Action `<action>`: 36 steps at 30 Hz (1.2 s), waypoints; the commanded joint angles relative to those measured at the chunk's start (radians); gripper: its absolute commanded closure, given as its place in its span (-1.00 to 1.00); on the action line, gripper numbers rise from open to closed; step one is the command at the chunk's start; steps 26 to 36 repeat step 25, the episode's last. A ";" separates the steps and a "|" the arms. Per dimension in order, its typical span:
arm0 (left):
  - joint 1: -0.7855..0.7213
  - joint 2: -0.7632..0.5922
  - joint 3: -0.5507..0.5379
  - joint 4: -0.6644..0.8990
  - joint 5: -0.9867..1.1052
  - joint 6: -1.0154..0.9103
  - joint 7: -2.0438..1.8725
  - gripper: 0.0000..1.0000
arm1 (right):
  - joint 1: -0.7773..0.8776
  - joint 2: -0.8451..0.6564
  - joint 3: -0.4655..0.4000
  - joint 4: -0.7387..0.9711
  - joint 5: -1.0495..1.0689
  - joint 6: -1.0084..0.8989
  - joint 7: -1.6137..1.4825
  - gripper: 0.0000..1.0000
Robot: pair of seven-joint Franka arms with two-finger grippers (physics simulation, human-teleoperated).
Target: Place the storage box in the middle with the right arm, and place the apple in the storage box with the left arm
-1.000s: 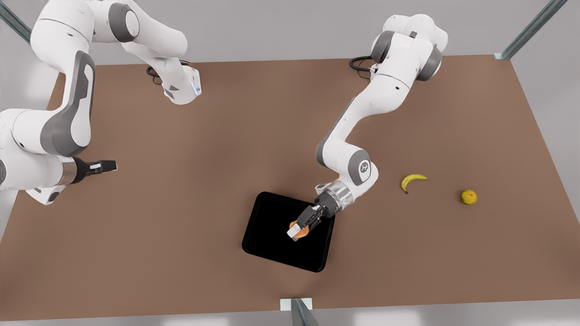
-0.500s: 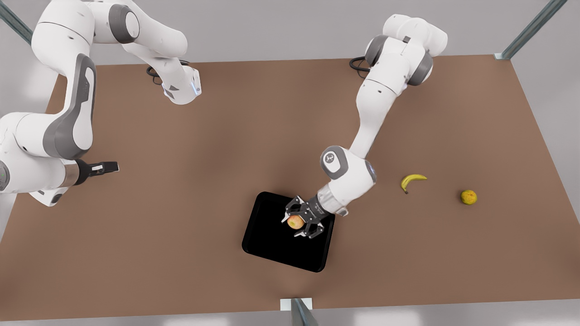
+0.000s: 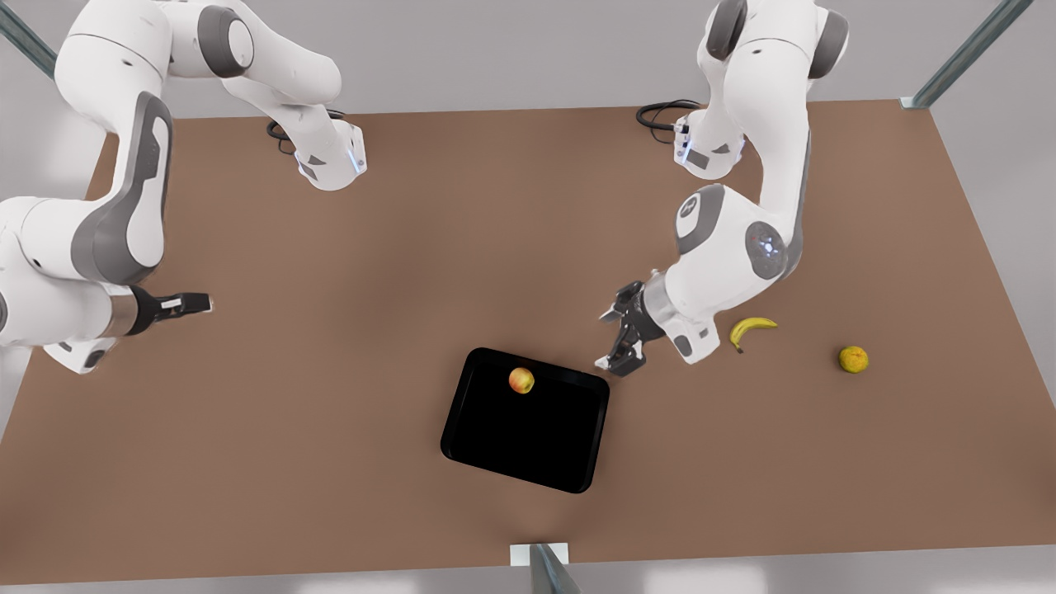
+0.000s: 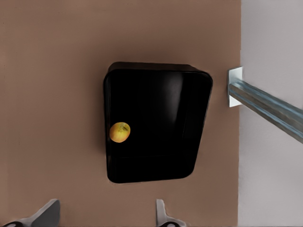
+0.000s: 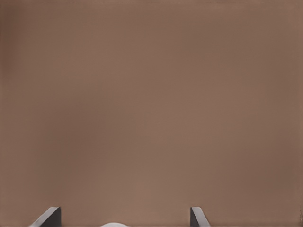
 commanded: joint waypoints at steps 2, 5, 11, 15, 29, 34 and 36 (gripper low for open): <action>-0.005 -0.133 0.090 -0.138 0.157 -0.079 0.275 -1.00 | 0.000 -0.052 0.001 -0.008 -0.031 0.000 0.005 -1.00; 0.003 -0.222 0.341 -0.157 0.212 -0.291 0.755 -1.00 | -0.002 -0.175 0.006 -0.069 -0.036 -0.003 0.005 -1.00; 0.548 -0.320 -0.194 -0.093 0.410 -0.410 1.304 -1.00 | -0.003 -0.150 0.012 -0.083 -0.036 0.000 0.014 -1.00; 0.496 -0.268 -0.183 -0.076 0.421 -0.418 1.511 -1.00 | -0.005 -0.152 0.004 -0.075 -0.037 0.000 0.017 -1.00; 0.430 -0.127 -0.166 0.064 0.431 -0.413 1.404 -1.00 | -0.006 -0.147 0.006 -0.078 -0.037 0.003 0.018 -1.00; 0.430 -0.127 -0.166 0.064 0.431 -0.413 1.404 -1.00 | -0.006 -0.147 0.006 -0.078 -0.037 0.003 0.018 -1.00; 0.430 -0.127 -0.166 0.064 0.431 -0.413 1.404 -1.00 | -0.006 -0.147 0.006 -0.078 -0.037 0.003 0.018 -1.00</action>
